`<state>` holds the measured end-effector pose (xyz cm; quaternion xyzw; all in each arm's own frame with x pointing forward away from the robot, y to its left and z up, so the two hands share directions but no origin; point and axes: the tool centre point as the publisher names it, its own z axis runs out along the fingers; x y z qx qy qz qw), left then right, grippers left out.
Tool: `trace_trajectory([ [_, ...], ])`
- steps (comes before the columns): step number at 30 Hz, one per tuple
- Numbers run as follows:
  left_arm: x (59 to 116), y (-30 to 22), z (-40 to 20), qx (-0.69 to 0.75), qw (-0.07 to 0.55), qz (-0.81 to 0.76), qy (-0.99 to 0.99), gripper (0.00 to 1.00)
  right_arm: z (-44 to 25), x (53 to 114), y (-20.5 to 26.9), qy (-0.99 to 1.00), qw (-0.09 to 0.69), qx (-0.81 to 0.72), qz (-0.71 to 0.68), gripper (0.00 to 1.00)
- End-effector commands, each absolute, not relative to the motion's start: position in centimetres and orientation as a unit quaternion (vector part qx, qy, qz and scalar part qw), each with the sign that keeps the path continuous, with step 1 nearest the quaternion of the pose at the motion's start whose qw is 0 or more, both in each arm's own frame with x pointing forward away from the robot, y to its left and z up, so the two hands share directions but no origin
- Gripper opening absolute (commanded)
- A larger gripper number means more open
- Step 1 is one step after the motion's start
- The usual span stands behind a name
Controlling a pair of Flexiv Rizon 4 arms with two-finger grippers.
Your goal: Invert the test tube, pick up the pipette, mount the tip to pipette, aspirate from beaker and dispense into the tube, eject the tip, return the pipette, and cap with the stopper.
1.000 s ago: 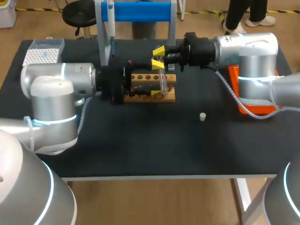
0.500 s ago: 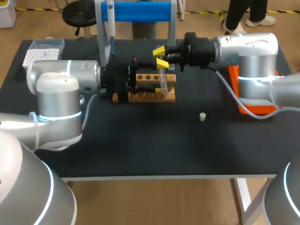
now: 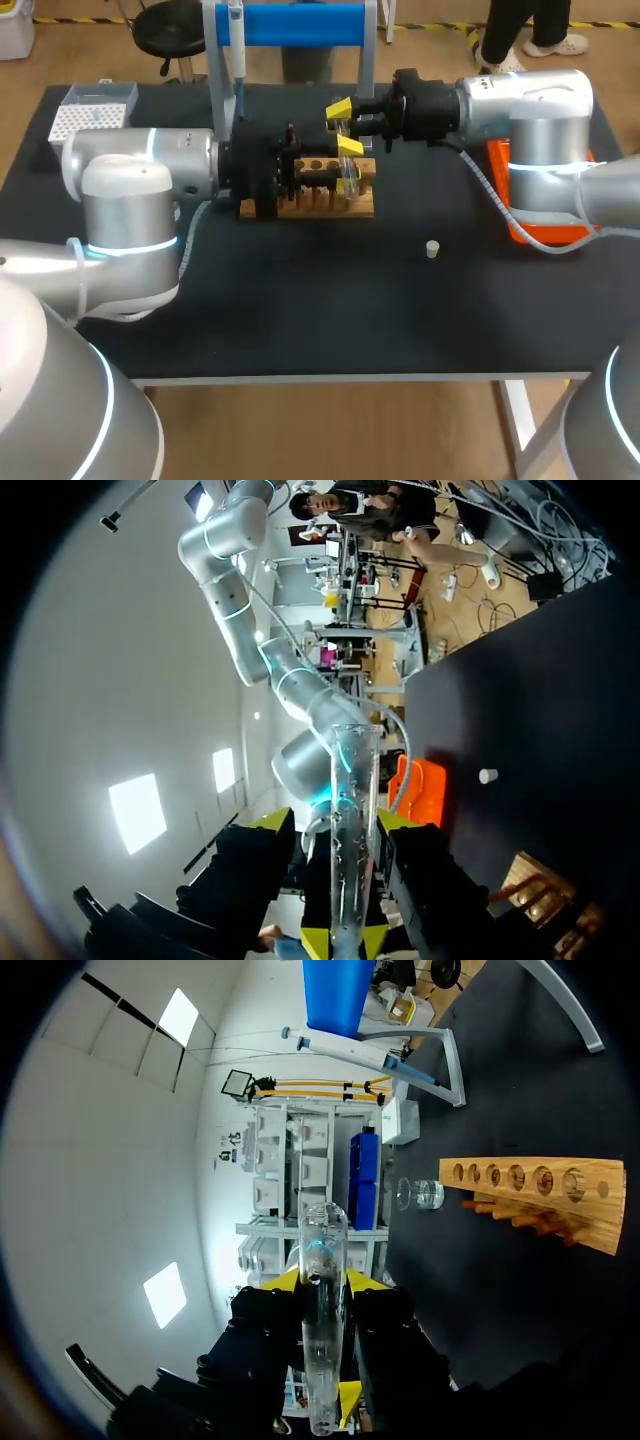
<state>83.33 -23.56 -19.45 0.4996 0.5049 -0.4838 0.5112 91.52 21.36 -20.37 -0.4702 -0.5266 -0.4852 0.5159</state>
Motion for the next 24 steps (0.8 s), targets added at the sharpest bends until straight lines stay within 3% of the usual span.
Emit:
trace_trajectory([
  [1, 83.24, -23.72, -19.50, 0.499, 0.513, -0.483, 0.504, 0.44, -20.33, 91.55, 21.31, -0.528, 0.515, -0.471, -0.484, 0.00],
  [9, 83.21, -23.83, -19.54, 0.497, 0.514, -0.482, 0.506, 0.42, -20.33, 91.55, 21.31, -0.528, 0.515, -0.471, -0.484, 0.00],
  [13, 83.20, -23.85, -19.52, 0.498, 0.515, -0.482, 0.505, 0.27, -20.33, 91.55, 21.31, -0.528, 0.515, -0.471, -0.484, 0.00],
  [14, 83.20, -23.85, -19.52, 0.498, 0.515, -0.481, 0.505, 0.09, -20.33, 91.55, 21.31, -0.528, 0.515, -0.471, -0.484, 0.00],
  [15, 83.20, -23.85, -19.51, 0.498, 0.515, -0.481, 0.506, 0.00, -20.33, 91.55, 21.31, -0.528, 0.515, -0.471, -0.484, 0.00],
  [24, 83.24, -23.78, -19.50, 0.496, 0.512, -0.483, 0.508, 0.00, -20.33, 91.55, 21.31, -0.528, 0.515, -0.471, -0.484, 0.00],
])
